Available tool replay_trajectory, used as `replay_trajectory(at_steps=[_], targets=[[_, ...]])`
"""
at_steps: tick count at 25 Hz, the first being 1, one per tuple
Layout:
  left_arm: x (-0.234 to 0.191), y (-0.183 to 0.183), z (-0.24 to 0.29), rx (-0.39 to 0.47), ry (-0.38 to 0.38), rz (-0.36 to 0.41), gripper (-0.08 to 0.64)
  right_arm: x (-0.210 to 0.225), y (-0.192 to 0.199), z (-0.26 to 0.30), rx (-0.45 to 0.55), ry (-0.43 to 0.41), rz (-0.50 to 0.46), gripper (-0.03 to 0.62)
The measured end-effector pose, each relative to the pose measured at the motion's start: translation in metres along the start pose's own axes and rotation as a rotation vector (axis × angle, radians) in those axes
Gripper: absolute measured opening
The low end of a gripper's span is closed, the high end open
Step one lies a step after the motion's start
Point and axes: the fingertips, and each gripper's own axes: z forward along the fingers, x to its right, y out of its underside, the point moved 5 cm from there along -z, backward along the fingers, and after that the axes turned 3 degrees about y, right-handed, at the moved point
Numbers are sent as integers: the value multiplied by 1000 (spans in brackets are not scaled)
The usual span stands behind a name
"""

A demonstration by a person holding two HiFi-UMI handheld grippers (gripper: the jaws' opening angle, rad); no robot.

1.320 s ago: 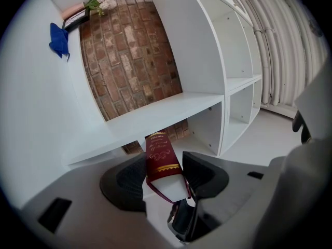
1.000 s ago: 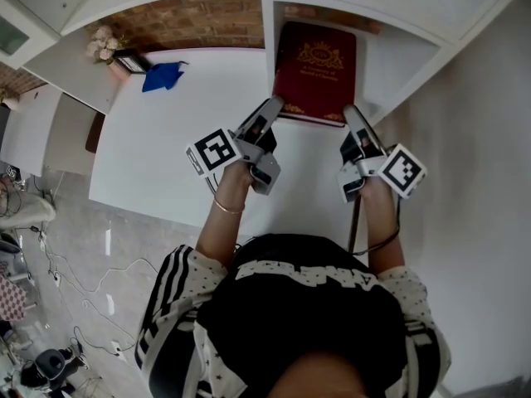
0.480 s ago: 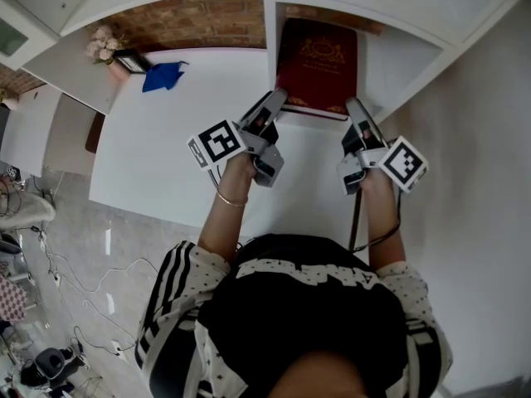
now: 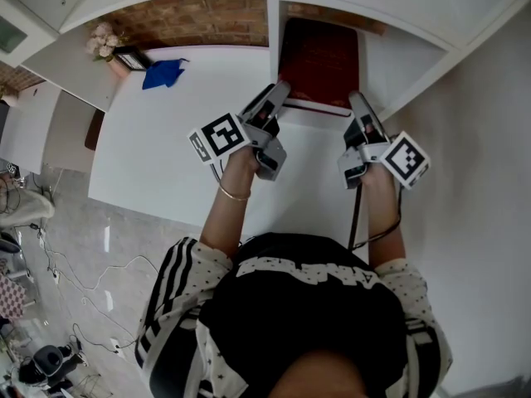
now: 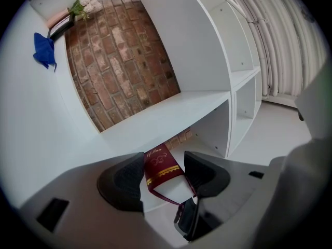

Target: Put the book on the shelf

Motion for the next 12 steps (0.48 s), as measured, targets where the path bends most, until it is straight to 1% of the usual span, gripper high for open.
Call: replay_trajectory(at_steps=[2, 6, 12], targets=[[0, -1, 1, 3, -5, 8, 259, 1, 0, 1, 1, 10, 8, 147], [-1, -2, 3, 19, -19, 24, 262, -2, -2, 5, 8, -6, 6, 147], [-3, -4, 2, 23, -30, 33, 287, -1, -1, 7, 12, -3, 34, 147]])
